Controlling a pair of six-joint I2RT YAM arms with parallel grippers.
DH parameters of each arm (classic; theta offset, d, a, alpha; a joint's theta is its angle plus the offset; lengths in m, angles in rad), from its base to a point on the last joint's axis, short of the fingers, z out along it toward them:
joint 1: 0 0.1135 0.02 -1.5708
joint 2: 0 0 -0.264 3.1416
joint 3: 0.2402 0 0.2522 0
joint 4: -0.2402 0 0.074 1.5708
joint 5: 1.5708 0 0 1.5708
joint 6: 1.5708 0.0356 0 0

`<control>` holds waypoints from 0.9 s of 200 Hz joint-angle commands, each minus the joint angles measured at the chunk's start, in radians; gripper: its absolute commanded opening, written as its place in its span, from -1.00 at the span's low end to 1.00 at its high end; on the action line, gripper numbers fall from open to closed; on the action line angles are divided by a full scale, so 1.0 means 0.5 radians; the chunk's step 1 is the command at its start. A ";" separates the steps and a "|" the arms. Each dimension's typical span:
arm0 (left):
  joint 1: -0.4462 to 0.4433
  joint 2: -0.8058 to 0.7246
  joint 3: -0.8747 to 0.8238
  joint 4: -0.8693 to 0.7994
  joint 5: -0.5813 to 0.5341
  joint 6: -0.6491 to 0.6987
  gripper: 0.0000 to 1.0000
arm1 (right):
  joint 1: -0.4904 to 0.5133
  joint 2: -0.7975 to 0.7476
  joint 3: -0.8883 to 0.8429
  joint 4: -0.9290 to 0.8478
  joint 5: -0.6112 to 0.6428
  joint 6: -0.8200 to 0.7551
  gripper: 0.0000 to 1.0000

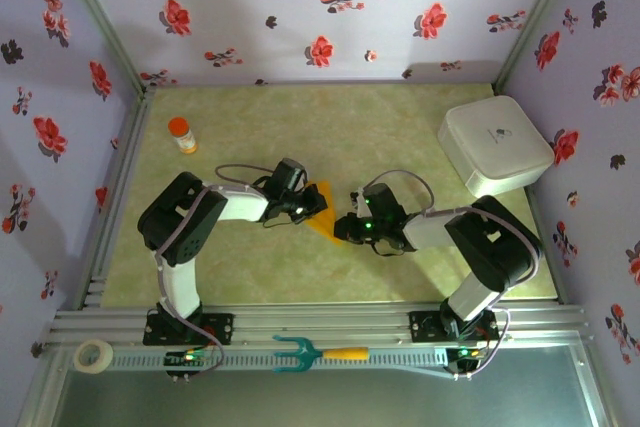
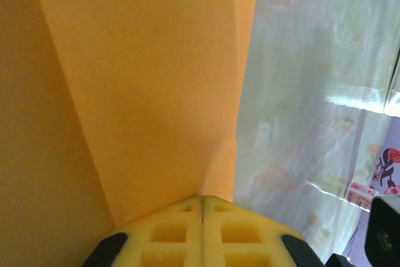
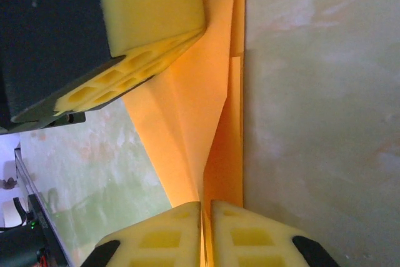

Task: Fold a paper plane with a square sheet of paper (pick it up from the middle)
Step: Fourth fold the wing at the center of the table.

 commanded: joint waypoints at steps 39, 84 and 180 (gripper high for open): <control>-0.002 0.032 -0.012 -0.082 -0.015 0.032 -0.87 | -0.015 -0.057 -0.017 -0.316 0.025 -0.070 -0.61; -0.004 0.027 -0.014 -0.079 -0.018 0.030 -0.87 | -0.013 -0.060 -0.019 -0.363 0.023 -0.078 -0.74; -0.002 0.026 -0.024 -0.065 -0.024 0.021 -0.88 | -0.013 -0.066 -0.097 -0.293 -0.007 0.041 -0.60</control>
